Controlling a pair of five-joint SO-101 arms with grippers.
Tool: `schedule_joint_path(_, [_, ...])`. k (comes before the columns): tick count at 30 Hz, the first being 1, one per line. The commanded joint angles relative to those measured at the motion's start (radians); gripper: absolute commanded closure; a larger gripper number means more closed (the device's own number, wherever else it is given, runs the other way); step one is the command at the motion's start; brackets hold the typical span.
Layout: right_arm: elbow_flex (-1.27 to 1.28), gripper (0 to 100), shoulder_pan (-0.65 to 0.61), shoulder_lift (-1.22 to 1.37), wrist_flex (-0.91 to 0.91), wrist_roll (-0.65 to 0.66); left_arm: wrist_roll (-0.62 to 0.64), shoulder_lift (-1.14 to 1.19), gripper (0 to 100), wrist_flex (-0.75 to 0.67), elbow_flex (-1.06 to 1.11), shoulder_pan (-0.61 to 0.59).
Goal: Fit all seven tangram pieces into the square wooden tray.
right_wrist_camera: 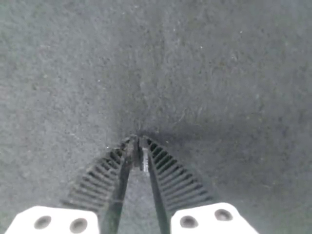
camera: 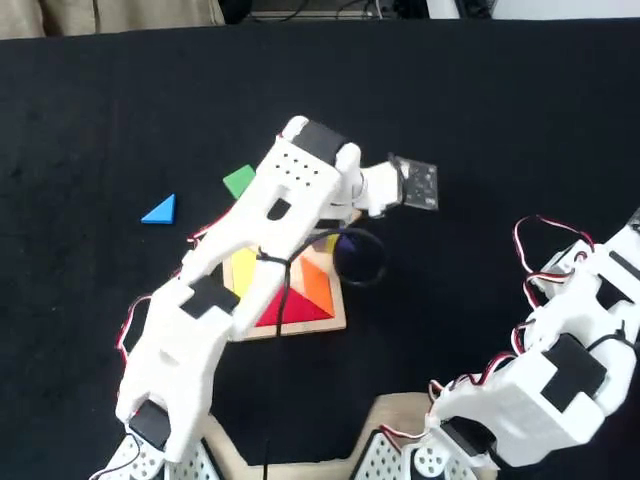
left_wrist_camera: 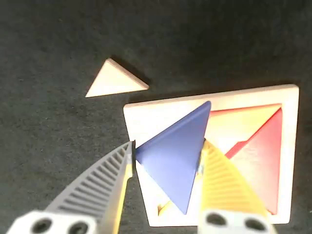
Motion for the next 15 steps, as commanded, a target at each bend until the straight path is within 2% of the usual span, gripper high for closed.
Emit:
schedule_joint_path(1, [-0.007, 98.6, -0.031, -0.061, -0.014, 0.005, -0.023, 0.026, 86, -0.049, -0.004, -0.024])
schedule_joint_path(3, [-0.007, 98.6, -0.032, -0.061, -0.014, 0.005, -0.037, 0.068, 86, -0.084, -0.005, -0.028])
schedule_joint_path(8, [-0.007, 98.6, -0.031, -0.061, -0.014, 0.005, -0.17, 0.147, 86, -0.091, -0.013, -0.053])
schedule_joint_path(15, [-0.007, 98.6, -0.032, -0.061, -0.014, 0.005, -0.247, 0.166, 86, -0.091, -0.015, -0.079])
